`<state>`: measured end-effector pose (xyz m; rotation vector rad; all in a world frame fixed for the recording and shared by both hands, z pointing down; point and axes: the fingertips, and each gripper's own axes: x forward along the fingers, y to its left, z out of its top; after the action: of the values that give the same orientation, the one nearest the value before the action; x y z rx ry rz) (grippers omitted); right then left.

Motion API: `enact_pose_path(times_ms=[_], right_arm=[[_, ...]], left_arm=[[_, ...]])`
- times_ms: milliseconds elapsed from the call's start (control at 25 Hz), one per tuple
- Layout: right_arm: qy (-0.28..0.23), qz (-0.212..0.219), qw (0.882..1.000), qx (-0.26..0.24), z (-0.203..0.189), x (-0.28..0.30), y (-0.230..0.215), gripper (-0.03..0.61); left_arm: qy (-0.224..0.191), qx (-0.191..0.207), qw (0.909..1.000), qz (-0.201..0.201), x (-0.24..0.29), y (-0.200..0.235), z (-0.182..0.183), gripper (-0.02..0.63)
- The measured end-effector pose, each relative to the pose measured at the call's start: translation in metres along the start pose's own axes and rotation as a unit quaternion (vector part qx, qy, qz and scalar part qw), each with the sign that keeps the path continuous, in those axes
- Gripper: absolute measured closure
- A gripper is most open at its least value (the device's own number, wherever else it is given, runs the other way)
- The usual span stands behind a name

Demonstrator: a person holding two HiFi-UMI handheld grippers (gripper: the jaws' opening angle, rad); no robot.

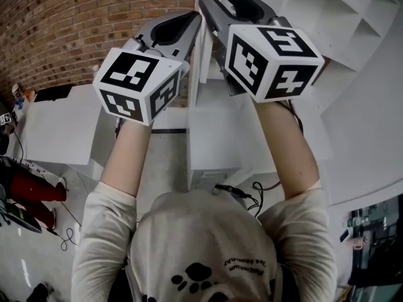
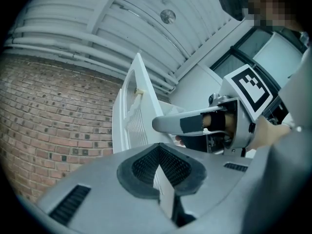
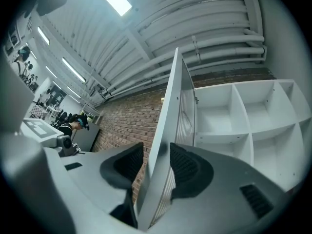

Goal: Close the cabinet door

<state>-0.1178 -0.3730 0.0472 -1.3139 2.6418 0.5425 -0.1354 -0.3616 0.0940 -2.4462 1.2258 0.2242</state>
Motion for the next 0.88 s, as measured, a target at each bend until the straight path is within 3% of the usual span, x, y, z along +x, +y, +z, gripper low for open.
enact_pose_path(times_ms=[360, 600, 880], right_arm=[[0.012, -0.042, 0.999, -0.024, -0.004, 0.007, -0.002, 0.422], [0.022, -0.030, 0.999, 0.020, -0.009, 0.007, -0.006, 0.425], [0.022, -0.034, 0.999, 0.018, -0.009, -0.002, -0.017, 0.437]], left_arm=[[0.002, 0.005, 0.9999, -0.012, -0.002, -0.001, -0.006, 0.604], [-0.005, -0.002, 0.9998, -0.020, 0.004, -0.006, -0.007, 0.604], [-0.017, -0.013, 0.9990, -0.040, 0.016, -0.019, -0.009, 0.604]])
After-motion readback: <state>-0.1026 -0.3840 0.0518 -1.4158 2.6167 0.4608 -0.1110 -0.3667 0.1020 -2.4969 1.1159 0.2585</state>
